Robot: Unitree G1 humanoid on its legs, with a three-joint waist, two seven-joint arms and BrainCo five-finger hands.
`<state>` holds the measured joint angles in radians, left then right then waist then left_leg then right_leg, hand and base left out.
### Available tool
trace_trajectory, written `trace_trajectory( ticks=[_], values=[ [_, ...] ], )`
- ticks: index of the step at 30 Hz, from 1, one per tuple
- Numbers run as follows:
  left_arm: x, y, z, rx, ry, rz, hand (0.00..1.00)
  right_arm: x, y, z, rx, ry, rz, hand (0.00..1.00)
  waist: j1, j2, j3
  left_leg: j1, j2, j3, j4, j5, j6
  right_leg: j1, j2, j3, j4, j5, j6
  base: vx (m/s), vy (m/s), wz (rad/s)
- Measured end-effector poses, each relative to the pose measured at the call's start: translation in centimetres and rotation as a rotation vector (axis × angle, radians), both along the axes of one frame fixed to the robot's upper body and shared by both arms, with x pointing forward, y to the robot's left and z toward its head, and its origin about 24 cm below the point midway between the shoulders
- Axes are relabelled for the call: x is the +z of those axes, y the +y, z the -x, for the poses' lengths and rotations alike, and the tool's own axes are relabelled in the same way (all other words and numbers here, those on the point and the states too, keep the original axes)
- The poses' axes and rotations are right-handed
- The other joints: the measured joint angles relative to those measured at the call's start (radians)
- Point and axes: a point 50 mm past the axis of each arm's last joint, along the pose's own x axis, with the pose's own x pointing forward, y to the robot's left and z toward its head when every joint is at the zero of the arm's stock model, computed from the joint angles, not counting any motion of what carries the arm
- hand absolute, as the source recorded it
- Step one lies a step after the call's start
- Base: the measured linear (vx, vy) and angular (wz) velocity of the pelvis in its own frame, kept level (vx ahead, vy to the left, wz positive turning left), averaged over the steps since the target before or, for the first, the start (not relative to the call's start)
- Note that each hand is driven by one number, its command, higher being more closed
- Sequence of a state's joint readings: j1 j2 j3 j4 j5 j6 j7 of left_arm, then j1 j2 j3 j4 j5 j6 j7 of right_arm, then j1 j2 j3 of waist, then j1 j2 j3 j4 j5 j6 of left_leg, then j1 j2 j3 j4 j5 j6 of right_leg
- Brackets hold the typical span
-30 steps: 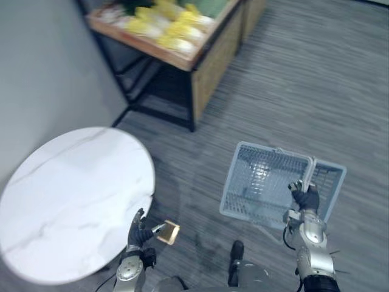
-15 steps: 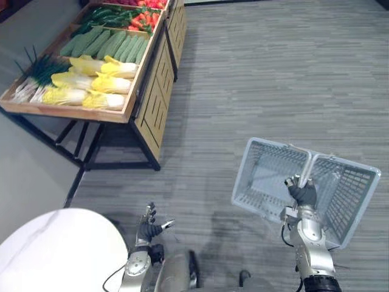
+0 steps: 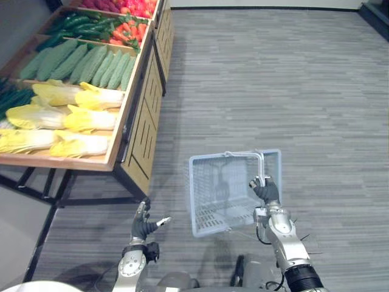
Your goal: Pick vegetable in the basket
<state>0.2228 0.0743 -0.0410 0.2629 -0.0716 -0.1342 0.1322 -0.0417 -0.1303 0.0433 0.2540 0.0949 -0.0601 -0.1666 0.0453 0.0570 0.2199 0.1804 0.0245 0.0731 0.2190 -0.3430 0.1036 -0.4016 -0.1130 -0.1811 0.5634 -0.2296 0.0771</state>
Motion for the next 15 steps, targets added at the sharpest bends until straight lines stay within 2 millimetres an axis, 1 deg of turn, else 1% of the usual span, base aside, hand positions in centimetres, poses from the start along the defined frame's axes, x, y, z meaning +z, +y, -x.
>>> trace_trajectory(
  ticks=[1,2,3,4,5,6,7,8,9,10,11,12,13,14,15],
  values=[
    [0.0,-0.1,-0.2,-0.003,-0.003,0.002,0.00,0.0,-0.2,0.0,-0.005,0.000,0.003,1.00,-0.008,-0.002,0.000,0.017,0.006,-0.014,-0.005,-0.001,-0.022,-0.008,0.016,0.020,-0.113,0.060,0.007,0.74,-0.153,0.84],
    [0.1,-0.2,-0.5,-0.006,-0.010,0.001,0.00,0.0,-0.4,0.1,-0.013,0.003,0.008,1.00,-0.014,-0.015,-0.002,0.058,0.010,-0.043,-0.007,-0.015,-0.053,-0.004,0.034,0.079,-0.315,0.189,0.010,0.65,-0.160,0.57],
    [0.2,-0.1,-0.6,-0.007,-0.012,-0.004,0.00,-0.2,-0.5,0.2,-0.014,0.010,0.015,1.00,-0.014,-0.025,-0.007,0.079,0.010,-0.057,-0.004,-0.029,-0.079,0.000,0.042,0.114,-0.404,0.257,-0.002,0.70,-0.233,0.88],
    [0.0,0.3,-0.4,-0.009,0.000,-0.022,0.00,-0.6,-0.8,0.6,-0.022,0.029,0.019,1.00,-0.028,-0.053,-0.010,0.147,0.002,-0.107,0.013,-0.059,-0.124,0.024,0.036,0.177,-0.448,0.408,-0.031,0.74,-0.280,0.79],
    [-0.1,0.2,-0.5,-0.009,0.005,-0.018,0.00,-0.6,-1.1,0.8,-0.031,0.033,0.025,1.00,-0.031,-0.038,-0.012,0.162,0.020,-0.125,0.028,-0.063,-0.130,0.026,0.043,0.179,-0.402,0.470,-0.025,0.87,-0.327,0.91],
    [0.0,-0.3,-0.8,-0.006,-0.005,0.003,0.00,-0.3,-1.9,0.6,-0.062,0.022,0.035,1.00,-0.029,0.026,-0.017,0.122,0.083,-0.166,0.148,-0.026,-0.143,0.020,0.090,0.127,-0.286,0.374,-0.048,0.71,-0.268,0.47],
    [0.2,-0.4,-1.0,-0.004,-0.014,0.005,0.00,-0.3,-2.1,0.6,-0.075,0.021,0.030,1.00,-0.028,0.030,-0.016,0.092,0.087,-0.183,0.226,0.013,-0.149,0.023,0.097,0.111,-0.255,0.340,-0.060,0.65,-0.290,0.46],
    [0.3,-0.5,-1.3,0.000,-0.024,0.010,0.00,-0.4,-2.2,0.7,-0.079,0.023,0.031,1.00,-0.027,0.037,-0.012,0.029,0.103,-0.194,0.377,0.100,-0.189,0.058,0.110,0.089,-0.244,0.295,-0.070,0.65,-0.254,0.45],
    [0.4,-0.8,-1.4,0.006,-0.030,0.025,0.00,-0.4,-2.3,0.7,-0.086,0.025,0.030,1.00,-0.018,0.049,-0.003,-0.064,0.134,-0.193,0.605,0.207,-0.239,0.144,0.117,0.061,-0.278,0.264,-0.080,0.63,-0.232,0.53],
    [0.5,-1.1,-1.4,0.000,-0.036,0.034,0.00,-0.5,-2.2,0.8,-0.088,0.029,0.024,1.00,-0.013,0.056,0.001,-0.119,0.163,-0.172,0.724,0.195,-0.235,0.193,0.128,0.046,-0.306,0.256,-0.090,0.58,-0.151,0.49],
    [0.9,-1.6,-1.6,-0.009,-0.053,0.042,0.00,-0.6,-2.6,1.0,-0.119,0.033,0.027,1.00,0.003,0.052,0.006,-0.213,0.191,-0.114,0.855,0.153,-0.207,0.284,0.135,0.034,-0.365,0.251,-0.097,0.52,-0.128,0.40],
    [1.4,-1.7,-1.7,-0.008,-0.078,0.045,0.00,-0.4,-3.0,1.0,-0.139,0.024,0.032,1.00,0.021,0.040,0.011,-0.289,0.183,-0.052,0.864,0.116,-0.166,0.358,0.121,0.029,-0.421,0.251,-0.097,0.50,-0.103,0.33],
    [1.7,-1.6,-1.9,-0.007,-0.094,0.045,0.00,-0.2,-3.3,1.0,-0.156,0.014,0.032,1.00,0.027,0.035,0.014,-0.324,0.178,-0.017,0.837,0.094,-0.150,0.390,0.112,0.023,-0.449,0.251,-0.097,0.46,-0.050,0.38],
    [2.5,-1.6,-2.0,0.003,-0.130,0.042,0.00,0.0,-3.9,1.0,-0.188,-0.005,0.022,1.00,0.028,0.034,0.015,-0.391,0.164,0.032,0.738,0.061,-0.136,0.440,0.094,0.005,-0.496,0.246,-0.089,0.41,0.012,0.44],
    [3.5,-1.4,-2.3,0.013,-0.177,0.035,0.00,0.3,-4.9,1.2,-0.234,-0.021,0.012,1.00,0.027,0.031,0.019,-0.437,0.149,0.073,0.590,0.057,-0.133,0.477,0.076,-0.016,-0.519,0.228,-0.063,0.39,0.044,0.50]
  ],
)
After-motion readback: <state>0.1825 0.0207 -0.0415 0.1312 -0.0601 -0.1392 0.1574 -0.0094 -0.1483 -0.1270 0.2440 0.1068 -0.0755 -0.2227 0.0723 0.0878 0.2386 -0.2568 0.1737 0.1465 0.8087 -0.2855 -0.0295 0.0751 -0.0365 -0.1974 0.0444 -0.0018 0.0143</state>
